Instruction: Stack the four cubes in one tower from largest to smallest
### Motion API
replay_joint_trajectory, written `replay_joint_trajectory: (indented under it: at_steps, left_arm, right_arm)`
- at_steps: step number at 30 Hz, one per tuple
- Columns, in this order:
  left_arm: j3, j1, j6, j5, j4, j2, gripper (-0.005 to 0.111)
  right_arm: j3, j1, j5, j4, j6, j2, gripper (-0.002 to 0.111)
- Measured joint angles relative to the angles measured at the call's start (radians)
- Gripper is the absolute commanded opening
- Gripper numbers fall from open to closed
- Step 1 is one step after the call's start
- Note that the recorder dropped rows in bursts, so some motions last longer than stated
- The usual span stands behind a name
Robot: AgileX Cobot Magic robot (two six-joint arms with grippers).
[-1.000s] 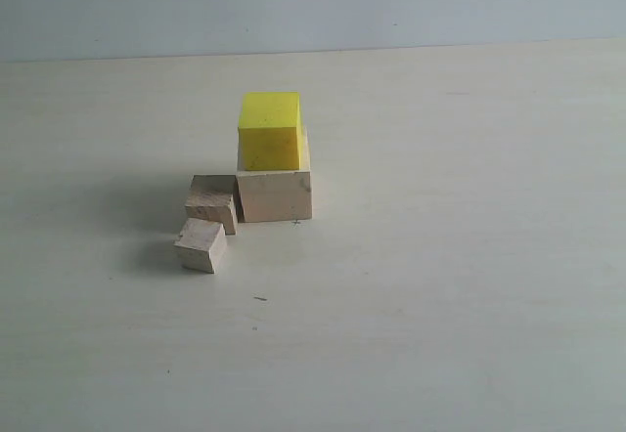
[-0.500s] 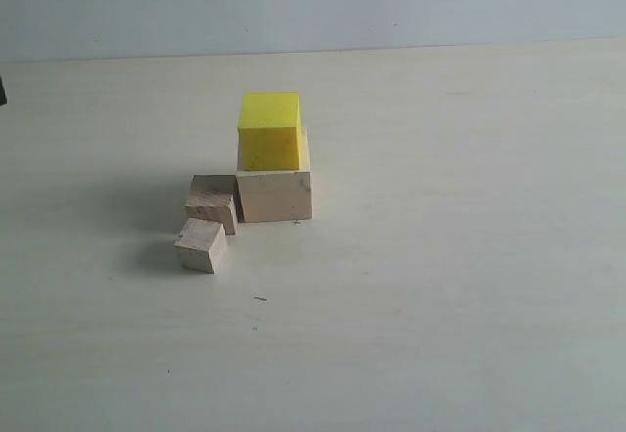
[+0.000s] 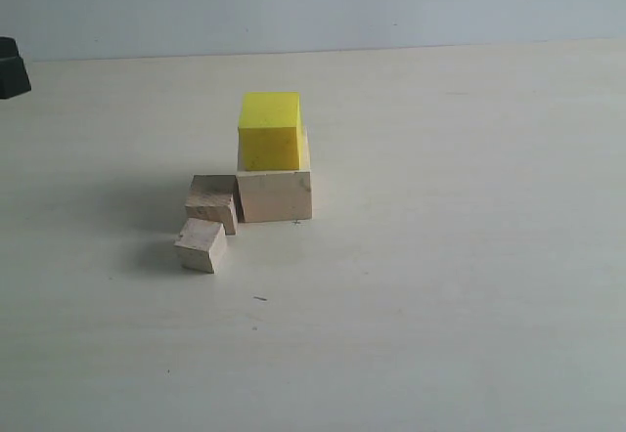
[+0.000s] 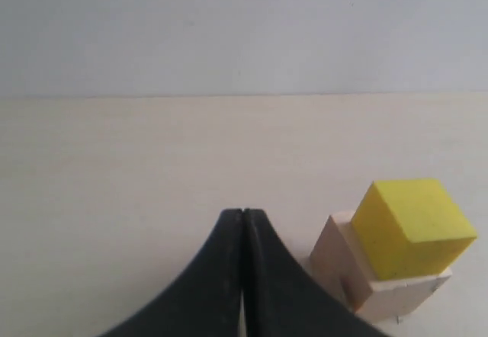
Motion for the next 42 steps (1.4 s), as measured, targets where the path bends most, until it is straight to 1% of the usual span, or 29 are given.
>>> replay_joint_trajectory:
  at_steps: [5, 7, 9, 11, 12, 13, 15, 19, 22, 24, 28, 30, 35, 39, 42]
  left_arm:
    - [0.000, -0.002, -0.004, 0.136, 0.000, 0.000, 0.001]
    - [0.000, -0.013, -0.004, 0.168, 0.000, 0.002, 0.006]
    - [0.000, -0.027, -0.004, 0.185, 0.000, 0.002, 0.016]
    - [0.000, -0.050, -0.004, 0.211, -0.002, 0.002, 0.044]
    - [0.000, -0.060, -0.004, 0.229, -0.009, 0.002, 0.053]
    - [0.000, -0.062, -0.004, 0.240, -0.012, 0.002, 0.068]
    - [0.000, -0.066, -0.004, 0.273, -0.016, 0.002, 0.080]
    - [0.000, -0.066, -0.006, 0.277, -0.025, 0.002, 0.077]
    - [-0.004, -0.066, -0.006, 0.256, -0.109, 0.018, 0.077]
    - [-0.026, -0.066, -0.006, 0.269, -0.139, 0.058, 0.077]
    - [-0.118, -0.066, -0.006, 0.377, -0.308, 0.204, 0.077]
    - [-0.162, -0.066, -0.006, 0.401, -0.340, 0.270, 0.077]
    - [-0.251, -0.066, 0.077, 0.423, -0.355, 0.425, 0.077]
    - [-0.260, -0.066, 0.170, 0.435, -0.357, 0.528, 0.077]
    - [-0.260, -0.034, 0.217, 0.439, -0.365, 0.571, 0.077]
  right_arm:
    - [0.000, 0.000, 0.008, -0.015, 0.000, 0.000, 0.000]
    - [0.000, 0.000, 0.015, -0.020, 0.000, 0.000, 0.000]
    - [0.000, 0.000, 0.017, -0.020, 0.000, 0.000, 0.000]
    - [0.000, 0.000, 0.020, -0.022, 0.000, 0.000, 0.000]
    - [0.000, 0.000, 0.022, -0.022, 0.001, 0.000, 0.000]
    - [0.000, 0.000, 0.024, -0.022, 0.001, 0.000, 0.000]
    - [0.000, 0.000, 0.037, -0.024, 0.001, 0.000, 0.000]
    - [0.000, 0.000, 0.070, -0.024, 0.025, 0.000, 0.000]
    - [0.000, 0.000, 0.074, -0.024, 0.048, 0.000, 0.000]
    - [0.000, 0.000, 0.074, -0.024, 0.054, 0.000, 0.000]
    - [0.000, 0.000, 0.076, -0.024, 0.089, 0.000, 0.000]
    - [0.000, 0.000, 0.081, -0.024, 0.096, 0.000, 0.000]
    - [0.000, 0.000, 0.102, -0.026, 0.101, 0.000, 0.000]
    - [0.000, 0.000, 0.102, -0.026, 0.135, 0.000, 0.000]
    - [0.000, 0.000, 0.102, -0.026, 0.176, 0.000, 0.000]
